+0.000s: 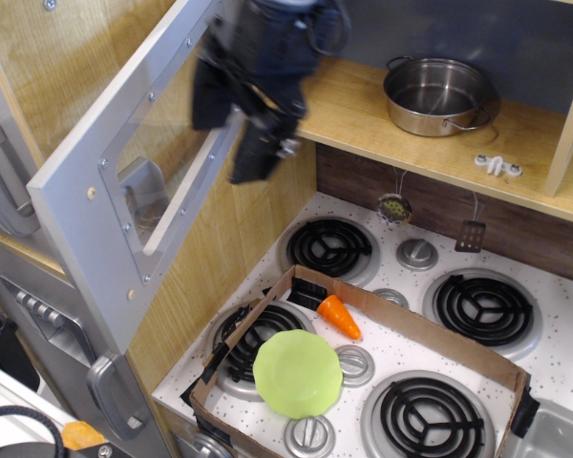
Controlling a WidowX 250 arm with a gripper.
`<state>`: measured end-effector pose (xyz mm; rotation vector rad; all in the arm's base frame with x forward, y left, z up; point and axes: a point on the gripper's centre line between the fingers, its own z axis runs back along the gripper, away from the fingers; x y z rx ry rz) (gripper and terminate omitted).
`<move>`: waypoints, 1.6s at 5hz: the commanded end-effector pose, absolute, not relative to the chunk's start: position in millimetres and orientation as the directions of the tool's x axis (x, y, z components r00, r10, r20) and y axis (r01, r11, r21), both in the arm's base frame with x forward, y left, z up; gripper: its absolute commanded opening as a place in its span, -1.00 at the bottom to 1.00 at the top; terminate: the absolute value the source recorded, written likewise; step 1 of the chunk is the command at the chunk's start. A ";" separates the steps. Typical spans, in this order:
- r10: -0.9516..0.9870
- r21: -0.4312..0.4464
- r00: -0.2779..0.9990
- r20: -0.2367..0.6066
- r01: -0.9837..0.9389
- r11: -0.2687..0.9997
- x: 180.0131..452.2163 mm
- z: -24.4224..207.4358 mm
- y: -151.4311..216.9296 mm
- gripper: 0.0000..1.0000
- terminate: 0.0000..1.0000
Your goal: Close microwave
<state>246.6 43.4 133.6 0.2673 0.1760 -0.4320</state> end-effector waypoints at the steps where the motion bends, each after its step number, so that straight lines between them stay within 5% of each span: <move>1: -0.492 0.286 0.833 -0.252 0.550 0.784 244.8 175.2 64.4 1.00 -1.00; 5: -0.546 0.342 0.774 -0.321 0.632 0.695 243.7 206.6 101.7 1.00 -1.00; 8: -0.529 0.308 0.762 -0.373 0.639 0.704 229.2 181.6 141.4 1.00 -1.00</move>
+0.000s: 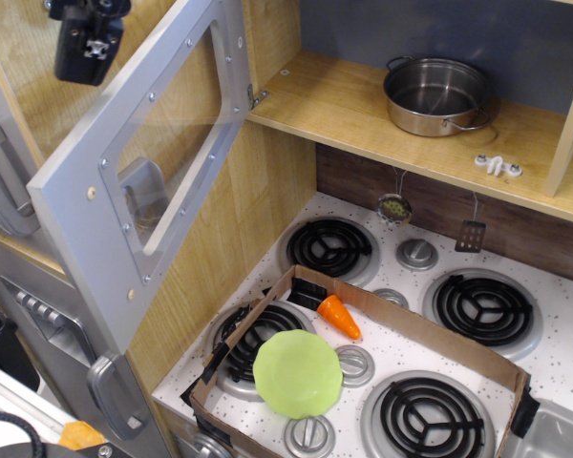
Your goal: Close microwave
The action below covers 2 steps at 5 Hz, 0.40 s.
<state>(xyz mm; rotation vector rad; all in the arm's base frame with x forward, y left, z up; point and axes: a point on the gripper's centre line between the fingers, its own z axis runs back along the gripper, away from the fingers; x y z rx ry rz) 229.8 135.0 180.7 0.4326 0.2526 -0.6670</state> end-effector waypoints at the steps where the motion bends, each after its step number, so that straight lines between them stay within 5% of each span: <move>1: -0.528 0.296 0.769 -0.361 0.631 0.717 225.1 174.5 142.9 1.00 -1.00; 2: -0.524 0.296 0.787 -0.325 0.611 0.734 225.6 164.1 141.7 1.00 -1.00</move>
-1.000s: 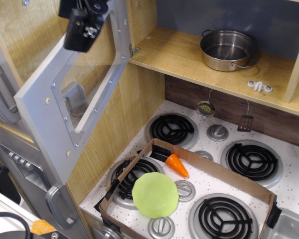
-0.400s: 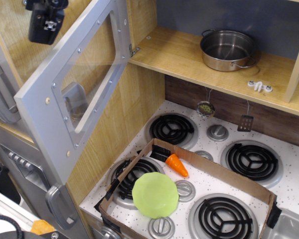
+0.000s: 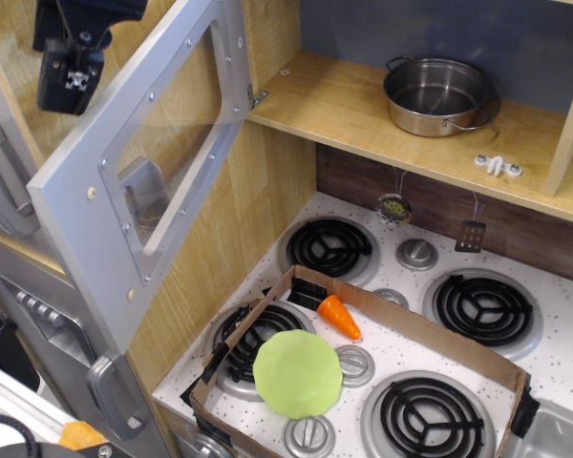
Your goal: Close microwave
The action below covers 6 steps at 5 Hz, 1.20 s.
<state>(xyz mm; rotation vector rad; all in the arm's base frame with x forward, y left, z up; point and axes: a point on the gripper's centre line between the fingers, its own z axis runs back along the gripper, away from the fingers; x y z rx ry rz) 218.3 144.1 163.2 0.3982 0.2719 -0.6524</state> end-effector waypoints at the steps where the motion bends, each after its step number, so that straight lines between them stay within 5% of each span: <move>1: -0.551 0.251 0.814 -0.182 0.580 0.775 226.1 152.8 139.6 1.00 -1.00; 4: -0.517 0.217 0.833 0.196 0.477 0.852 262.1 154.5 102.0 1.00 -1.00; 6: -0.502 0.156 0.803 0.322 0.478 0.865 286.6 132.7 75.0 1.00 -1.00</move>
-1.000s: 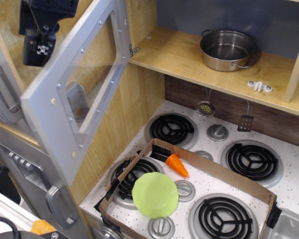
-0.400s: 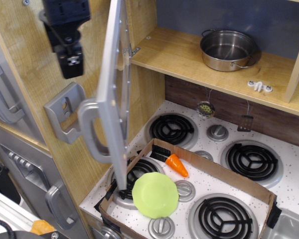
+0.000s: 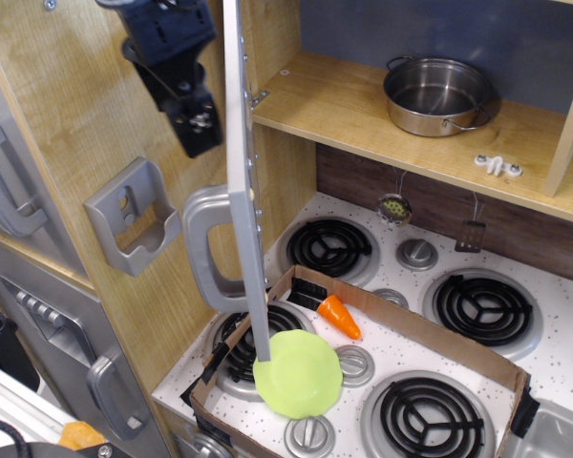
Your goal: Close microwave
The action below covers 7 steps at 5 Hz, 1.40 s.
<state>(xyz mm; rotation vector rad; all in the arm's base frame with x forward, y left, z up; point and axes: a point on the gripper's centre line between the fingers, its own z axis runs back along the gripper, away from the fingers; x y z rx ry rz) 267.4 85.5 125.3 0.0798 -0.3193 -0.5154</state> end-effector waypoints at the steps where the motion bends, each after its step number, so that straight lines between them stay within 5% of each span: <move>1: -0.512 0.133 0.793 0.331 0.498 0.857 305.8 123.4 65.2 1.00 -1.00; 3: -0.535 0.127 0.775 0.338 0.526 0.841 328.1 116.5 44.1 1.00 -1.00; 7: -0.616 0.178 0.702 0.357 0.596 0.783 384.6 138.9 9.0 1.00 -1.00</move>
